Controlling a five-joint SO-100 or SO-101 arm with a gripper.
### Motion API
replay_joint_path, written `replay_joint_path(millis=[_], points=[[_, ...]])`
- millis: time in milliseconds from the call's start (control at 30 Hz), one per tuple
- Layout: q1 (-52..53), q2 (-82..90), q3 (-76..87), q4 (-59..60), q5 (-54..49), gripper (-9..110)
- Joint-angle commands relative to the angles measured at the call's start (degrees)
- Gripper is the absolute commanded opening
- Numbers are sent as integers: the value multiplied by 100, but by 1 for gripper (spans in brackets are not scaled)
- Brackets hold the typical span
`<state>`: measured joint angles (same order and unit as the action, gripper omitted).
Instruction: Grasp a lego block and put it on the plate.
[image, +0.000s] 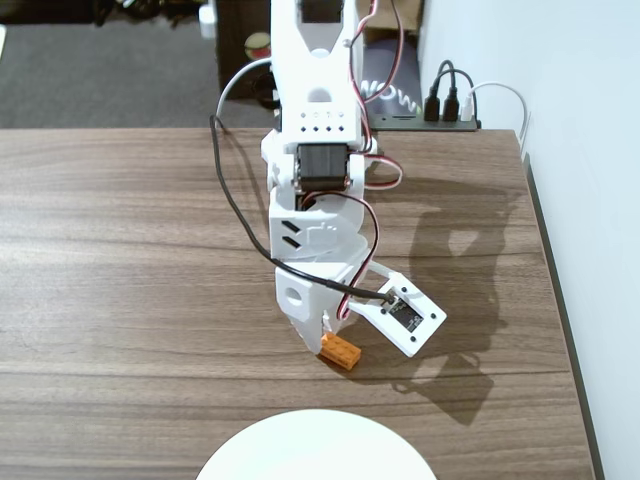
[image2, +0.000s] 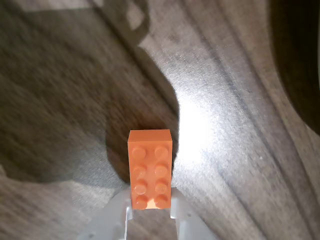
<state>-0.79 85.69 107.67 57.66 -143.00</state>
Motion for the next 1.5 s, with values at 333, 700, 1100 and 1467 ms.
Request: replay_joint_path(millis=[333, 700, 1100, 1467], points=[[-299, 694, -18, -360, 1890, 7], [-360, 729, -334, -1099, 3858, 7], [-457, -70, -1978, -888, 5827, 7], [-167, -1028, -3357, -404, 6882, 7]])
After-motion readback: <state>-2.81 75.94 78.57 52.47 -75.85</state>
